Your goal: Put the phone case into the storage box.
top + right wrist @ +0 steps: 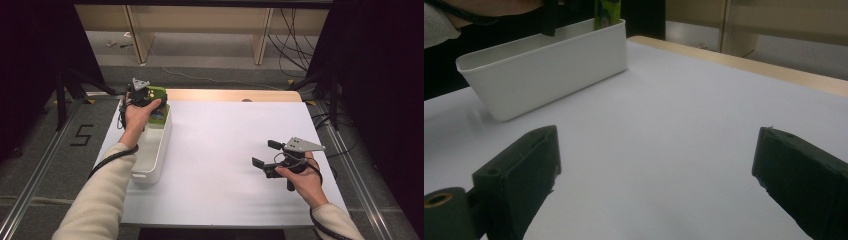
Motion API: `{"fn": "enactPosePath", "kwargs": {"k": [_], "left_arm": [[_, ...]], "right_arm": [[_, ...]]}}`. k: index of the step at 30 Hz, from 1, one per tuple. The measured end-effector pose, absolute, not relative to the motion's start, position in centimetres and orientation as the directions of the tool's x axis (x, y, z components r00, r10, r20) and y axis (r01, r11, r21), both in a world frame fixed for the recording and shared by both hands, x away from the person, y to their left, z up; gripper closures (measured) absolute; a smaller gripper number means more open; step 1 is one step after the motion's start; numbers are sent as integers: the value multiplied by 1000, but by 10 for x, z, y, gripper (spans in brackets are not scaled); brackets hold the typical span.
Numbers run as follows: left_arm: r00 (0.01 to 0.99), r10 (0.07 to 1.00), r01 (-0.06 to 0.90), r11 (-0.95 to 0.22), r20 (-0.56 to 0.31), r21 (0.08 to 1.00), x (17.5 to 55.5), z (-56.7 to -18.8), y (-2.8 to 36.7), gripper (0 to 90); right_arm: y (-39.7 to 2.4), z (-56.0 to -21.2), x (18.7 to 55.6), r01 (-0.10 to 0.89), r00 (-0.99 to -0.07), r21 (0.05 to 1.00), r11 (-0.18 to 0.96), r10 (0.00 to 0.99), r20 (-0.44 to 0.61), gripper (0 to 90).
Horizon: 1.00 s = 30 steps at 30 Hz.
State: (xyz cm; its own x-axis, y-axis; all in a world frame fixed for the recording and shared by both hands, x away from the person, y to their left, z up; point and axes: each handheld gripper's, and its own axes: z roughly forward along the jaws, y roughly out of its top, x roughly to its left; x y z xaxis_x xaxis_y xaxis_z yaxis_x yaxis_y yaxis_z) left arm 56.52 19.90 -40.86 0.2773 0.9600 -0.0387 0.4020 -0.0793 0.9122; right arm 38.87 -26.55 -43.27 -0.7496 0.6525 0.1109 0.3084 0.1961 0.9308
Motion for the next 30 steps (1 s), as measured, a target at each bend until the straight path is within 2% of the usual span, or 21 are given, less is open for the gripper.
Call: {"fn": "enactPosePath", "kwargs": {"k": [30], "left_arm": [[277,960,449,-80,-53,890,569,-418,199,157]], "right_arm": [[-265,-433,389,312,-749,930,196,653,114,64]]}}
